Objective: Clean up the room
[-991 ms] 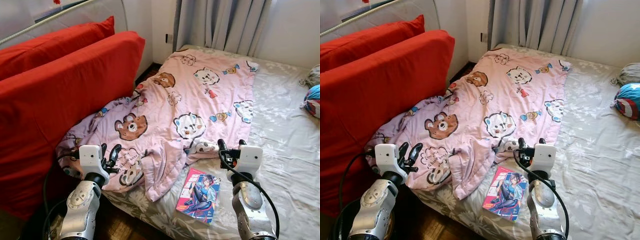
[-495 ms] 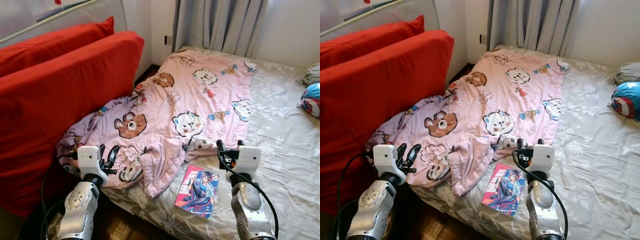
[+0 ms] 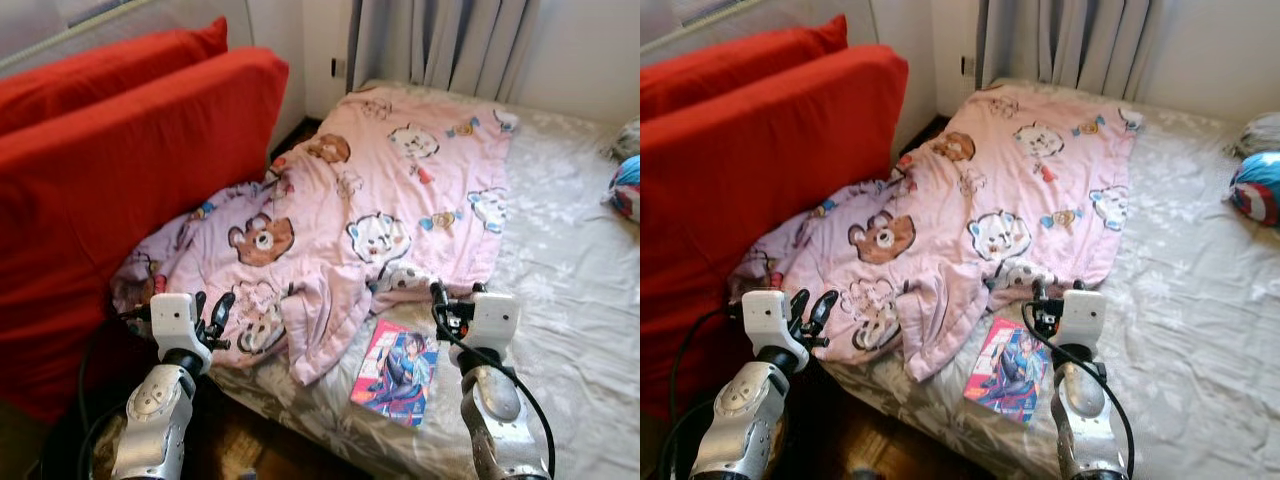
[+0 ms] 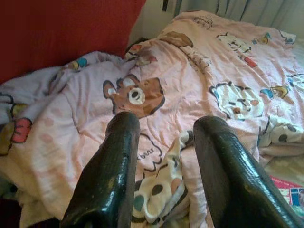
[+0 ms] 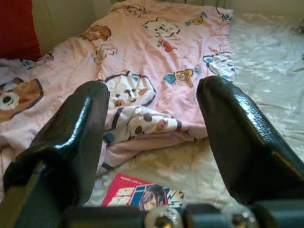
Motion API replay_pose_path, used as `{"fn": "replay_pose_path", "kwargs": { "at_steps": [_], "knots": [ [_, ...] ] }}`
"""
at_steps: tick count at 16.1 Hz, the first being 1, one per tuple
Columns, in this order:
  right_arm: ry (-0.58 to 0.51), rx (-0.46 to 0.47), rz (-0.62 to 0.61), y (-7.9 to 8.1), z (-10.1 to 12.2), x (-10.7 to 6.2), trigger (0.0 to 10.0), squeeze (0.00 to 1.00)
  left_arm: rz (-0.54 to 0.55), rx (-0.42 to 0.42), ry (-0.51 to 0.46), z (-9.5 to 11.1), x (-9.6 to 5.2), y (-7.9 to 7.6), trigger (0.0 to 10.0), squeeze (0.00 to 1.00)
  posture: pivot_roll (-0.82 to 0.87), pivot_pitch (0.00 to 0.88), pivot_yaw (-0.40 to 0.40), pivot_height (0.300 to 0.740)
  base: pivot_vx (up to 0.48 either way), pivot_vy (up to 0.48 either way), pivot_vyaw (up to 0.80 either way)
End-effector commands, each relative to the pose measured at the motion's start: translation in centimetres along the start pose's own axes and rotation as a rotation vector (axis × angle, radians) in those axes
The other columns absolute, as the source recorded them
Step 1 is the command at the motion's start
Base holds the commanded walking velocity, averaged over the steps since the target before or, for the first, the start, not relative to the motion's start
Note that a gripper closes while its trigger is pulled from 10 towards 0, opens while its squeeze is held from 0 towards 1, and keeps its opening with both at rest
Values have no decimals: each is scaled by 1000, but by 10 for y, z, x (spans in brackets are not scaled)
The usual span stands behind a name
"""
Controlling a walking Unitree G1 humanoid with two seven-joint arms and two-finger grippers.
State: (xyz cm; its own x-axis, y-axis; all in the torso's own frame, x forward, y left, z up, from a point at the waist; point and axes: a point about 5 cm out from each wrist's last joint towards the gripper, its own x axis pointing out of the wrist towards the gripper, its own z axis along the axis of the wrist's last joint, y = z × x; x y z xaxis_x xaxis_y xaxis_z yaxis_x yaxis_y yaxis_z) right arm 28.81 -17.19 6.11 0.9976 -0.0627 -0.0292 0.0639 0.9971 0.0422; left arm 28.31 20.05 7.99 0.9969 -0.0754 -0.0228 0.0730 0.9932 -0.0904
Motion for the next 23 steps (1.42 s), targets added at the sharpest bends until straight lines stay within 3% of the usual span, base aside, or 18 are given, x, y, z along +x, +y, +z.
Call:
{"fn": "replay_pose_path", "kwargs": {
  "at_steps": [1, 15, 19, 23],
  "knots": [
    [23, -10, -8, 0, -5, -3, 10000, 0, 3, -1, -5, 2, -1, 1, 10000, 0, -4, 111, 12, 649, 0, 0, 0],
    [57, -24, -13, 1, -10, -3, 10000, 0, -3, -1, 5, 1, 0, 0, 10000, 0, -4, 97, 11, 649, 0, 0, 0],
    [47, -29, 12, 5, -9, -2, 10000, 0, -10, -5, 5, 1, 1, -2, 10000, 0, -5, 98, 10, 621, 0, 0, 0],
    [47, -24, 16, 7, -10, -4, 10000, 0, -9, -3, 7, 1, 0, -2, 10000, 0, -3, 103, 10, 621, 0, 0, 0]
  ]
}}
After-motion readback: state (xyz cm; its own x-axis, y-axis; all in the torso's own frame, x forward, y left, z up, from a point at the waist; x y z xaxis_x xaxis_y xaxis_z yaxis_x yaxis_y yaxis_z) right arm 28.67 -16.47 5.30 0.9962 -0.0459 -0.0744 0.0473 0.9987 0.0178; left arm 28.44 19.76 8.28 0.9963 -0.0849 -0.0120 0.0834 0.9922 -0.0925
